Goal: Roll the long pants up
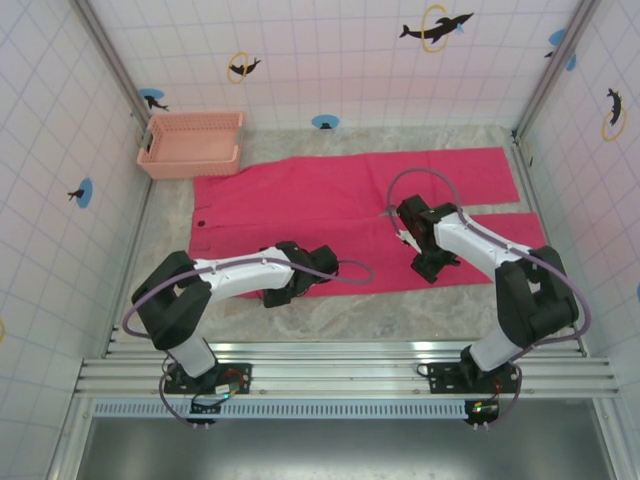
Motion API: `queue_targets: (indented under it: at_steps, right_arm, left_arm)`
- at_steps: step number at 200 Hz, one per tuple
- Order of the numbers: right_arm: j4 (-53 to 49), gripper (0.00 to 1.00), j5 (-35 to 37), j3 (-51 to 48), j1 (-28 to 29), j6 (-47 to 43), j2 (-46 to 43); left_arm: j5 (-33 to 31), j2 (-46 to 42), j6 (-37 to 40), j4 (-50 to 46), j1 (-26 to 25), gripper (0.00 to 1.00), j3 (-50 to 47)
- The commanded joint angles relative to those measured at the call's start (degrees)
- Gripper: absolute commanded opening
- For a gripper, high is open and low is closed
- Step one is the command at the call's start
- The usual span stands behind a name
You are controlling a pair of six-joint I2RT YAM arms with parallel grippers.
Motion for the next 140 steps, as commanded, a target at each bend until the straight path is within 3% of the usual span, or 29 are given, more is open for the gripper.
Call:
queue_targets:
  at_steps: [1, 48, 76, 108, 140]
  right_arm:
    - [-2.7, 0.83, 2.0, 2.1, -1.1, 1.1, 1.3]
    - [-2.0, 0.84, 3.8, 1.8, -5.0, 1.7, -2.3]
    - [-2.2, 0.84, 3.1, 3.1, -8.8, 1.2, -3.3]
    - [-2.1, 0.83, 4.0, 5.6, -9.2, 0.7, -2.7]
    - [-1.4, 0.82, 4.3, 6.2, -9.0, 0.5, -3.6]
  left_arm:
    - [0.2, -1.8, 0.6, -1.4, 0.0, 0.95, -1.8]
    - [3.9, 3.4, 1.3, -0.7, -2.4, 0.84, -0.9]
    - [6.3, 3.1, 2.1, -3.0, -3.7, 0.89, 0.4]
    - [9.7, 3.2, 3.3, -1.1, -3.6, 0.92, -1.9]
    - [8.5, 10.5, 2.1, 0.2, -3.6, 0.93, -0.6]
